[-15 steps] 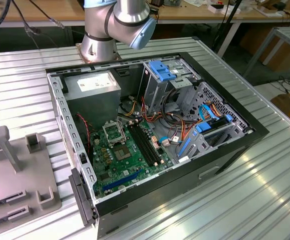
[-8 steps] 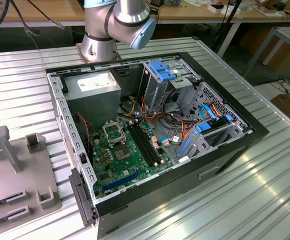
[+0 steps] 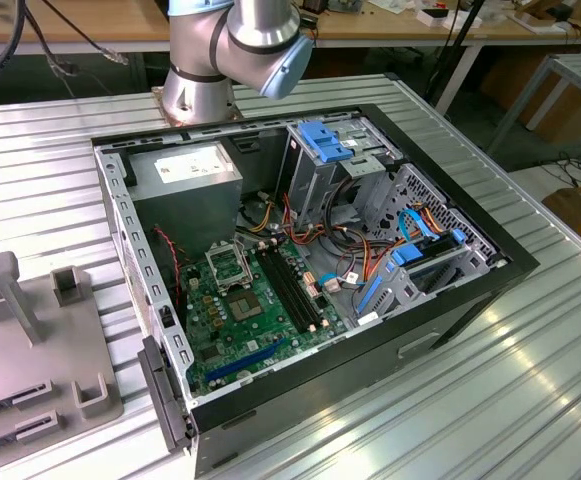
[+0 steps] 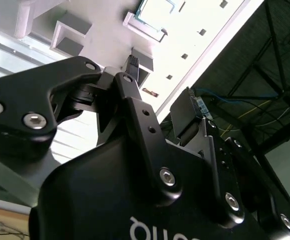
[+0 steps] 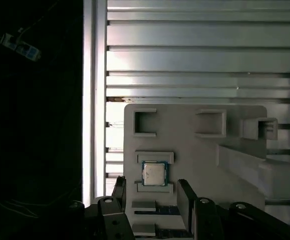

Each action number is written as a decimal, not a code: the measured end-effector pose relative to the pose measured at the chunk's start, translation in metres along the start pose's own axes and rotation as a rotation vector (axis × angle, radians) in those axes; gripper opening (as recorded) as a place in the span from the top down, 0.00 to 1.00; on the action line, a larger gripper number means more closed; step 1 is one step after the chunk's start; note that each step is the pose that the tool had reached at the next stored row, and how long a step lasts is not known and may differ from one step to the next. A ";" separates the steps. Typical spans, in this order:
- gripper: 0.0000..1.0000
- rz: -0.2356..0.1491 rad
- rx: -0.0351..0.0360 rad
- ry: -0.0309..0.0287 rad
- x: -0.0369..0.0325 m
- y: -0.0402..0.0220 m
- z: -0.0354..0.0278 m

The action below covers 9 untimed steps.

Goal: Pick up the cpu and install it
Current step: 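Pick up the cpu and move it towards the insertion slot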

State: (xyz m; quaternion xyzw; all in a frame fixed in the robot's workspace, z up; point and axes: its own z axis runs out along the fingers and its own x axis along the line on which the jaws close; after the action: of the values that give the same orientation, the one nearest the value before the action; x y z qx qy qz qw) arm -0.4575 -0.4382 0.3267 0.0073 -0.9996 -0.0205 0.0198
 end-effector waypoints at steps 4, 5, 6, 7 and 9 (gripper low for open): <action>0.47 -0.005 0.0023 -0.0053 0.0001 -0.0002 0.0024; 0.47 -0.005 0.0030 -0.0074 0.0002 -0.0002 0.0029; 0.47 -0.005 0.0034 -0.0112 0.0002 -0.0003 0.0041; 0.47 -0.005 0.0034 -0.0138 0.0002 -0.0003 0.0052; 0.47 -0.006 0.0033 -0.0177 0.0002 -0.0005 0.0083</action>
State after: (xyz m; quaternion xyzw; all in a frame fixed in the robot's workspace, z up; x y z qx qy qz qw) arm -0.4580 -0.4383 0.3184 0.0100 -0.9997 -0.0189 0.0108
